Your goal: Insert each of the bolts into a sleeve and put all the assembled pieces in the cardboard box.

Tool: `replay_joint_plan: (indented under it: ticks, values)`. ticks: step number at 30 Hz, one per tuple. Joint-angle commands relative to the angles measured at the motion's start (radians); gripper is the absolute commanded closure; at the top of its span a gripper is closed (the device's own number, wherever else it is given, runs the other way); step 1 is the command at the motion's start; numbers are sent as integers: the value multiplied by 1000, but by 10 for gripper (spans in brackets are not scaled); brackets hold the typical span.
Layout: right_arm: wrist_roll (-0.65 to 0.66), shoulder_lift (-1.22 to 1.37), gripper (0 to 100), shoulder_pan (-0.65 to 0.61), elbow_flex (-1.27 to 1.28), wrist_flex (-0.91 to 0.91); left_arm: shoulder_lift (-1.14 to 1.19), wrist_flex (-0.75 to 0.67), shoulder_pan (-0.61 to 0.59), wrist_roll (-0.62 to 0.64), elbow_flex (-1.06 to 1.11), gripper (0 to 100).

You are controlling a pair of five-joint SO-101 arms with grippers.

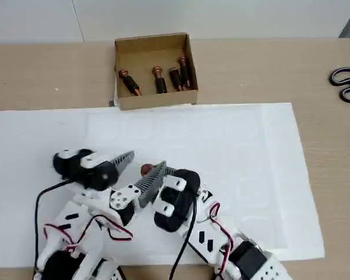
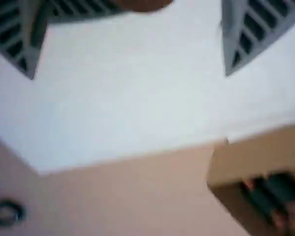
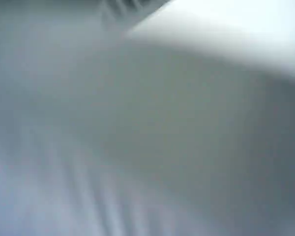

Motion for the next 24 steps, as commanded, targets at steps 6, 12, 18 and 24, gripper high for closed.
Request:
replay_joint_plan:
  ticks: [6, 12, 18, 24]
  values:
    - [6, -16, 995, 68, -6, -39, -3, -190, -153, -9, -54, 989]
    - [3, -16, 995, 213, -5, -39, -3, -189, -305, -11, -33, 994]
    - [-55, -7, 995, 467, 31, -39, -2, -175, -488, -48, 38, 994]
    - [-163, -5, 995, 604, -28, 73, 0, -187, -488, -68, 31, 994]
